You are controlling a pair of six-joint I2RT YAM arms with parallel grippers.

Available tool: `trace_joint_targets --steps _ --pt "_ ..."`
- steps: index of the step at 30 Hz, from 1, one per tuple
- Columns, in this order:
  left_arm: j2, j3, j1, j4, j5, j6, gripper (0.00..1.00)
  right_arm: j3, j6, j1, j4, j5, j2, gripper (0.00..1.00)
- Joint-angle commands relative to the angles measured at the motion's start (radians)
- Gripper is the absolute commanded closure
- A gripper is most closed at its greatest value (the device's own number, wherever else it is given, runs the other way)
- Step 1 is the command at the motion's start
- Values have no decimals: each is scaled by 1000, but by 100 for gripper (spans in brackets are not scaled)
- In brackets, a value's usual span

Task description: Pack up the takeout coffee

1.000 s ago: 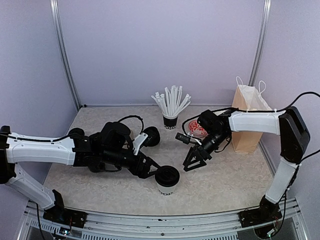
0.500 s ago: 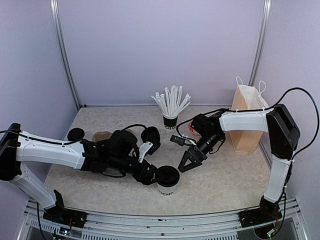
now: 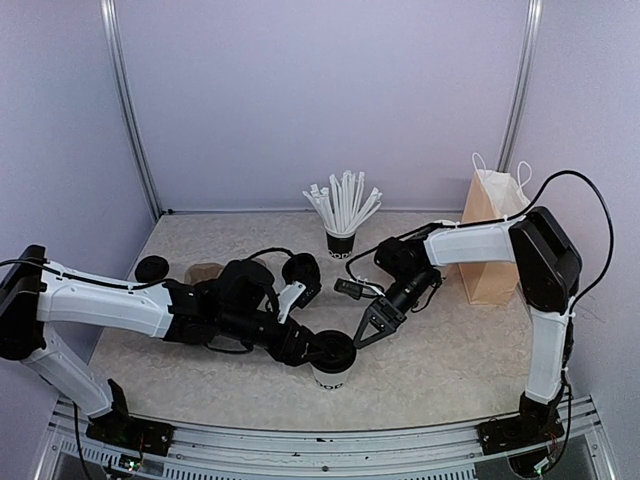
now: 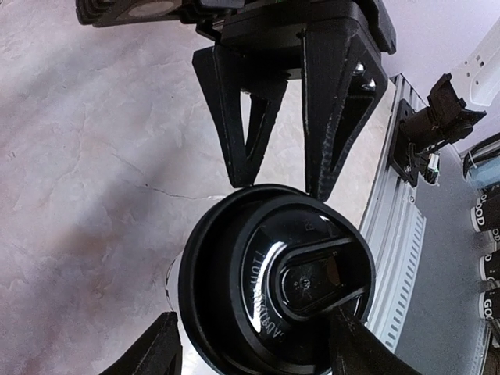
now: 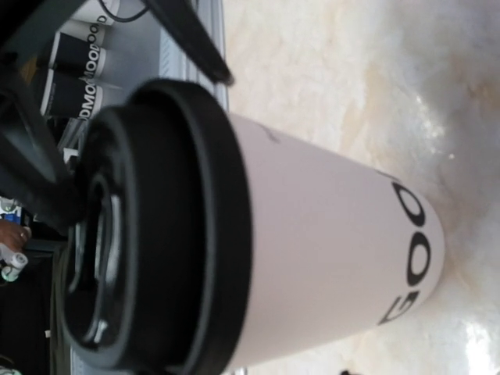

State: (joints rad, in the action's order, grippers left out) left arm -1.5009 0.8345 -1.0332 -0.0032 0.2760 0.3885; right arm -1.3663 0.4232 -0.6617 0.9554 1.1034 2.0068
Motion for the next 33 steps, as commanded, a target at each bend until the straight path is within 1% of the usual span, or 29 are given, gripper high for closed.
trace_joint_targets --steps 1,7,11,17,20,24,27,29,33 --pt "-57 -57 15 -91 -35 -43 39 8 -38 -17 -20 -68 36 53" --pt "-118 -110 20 -49 -15 -59 44 44 -70 -21 -53 -157 51 56" --pt "-147 -145 31 -25 -23 -60 47 54 -77 -21 -64 -177 48 56" --pt "-118 -104 28 -19 -39 -74 46 40 -58 -24 -50 -160 31 60" --pt "-96 -68 29 -30 -55 -96 43 31 -38 -24 -42 -130 3 61" --pt "-72 2 29 -35 -59 -140 42 5 11 -24 -8 -98 -40 53" --pt "-76 89 29 -92 -58 -181 41 -10 38 -24 13 -100 -79 48" --pt "-79 130 29 -123 -59 -211 39 -9 45 -24 18 -116 -107 45" --pt "-75 189 31 -186 -78 -260 36 -1 45 -20 15 -190 -151 43"
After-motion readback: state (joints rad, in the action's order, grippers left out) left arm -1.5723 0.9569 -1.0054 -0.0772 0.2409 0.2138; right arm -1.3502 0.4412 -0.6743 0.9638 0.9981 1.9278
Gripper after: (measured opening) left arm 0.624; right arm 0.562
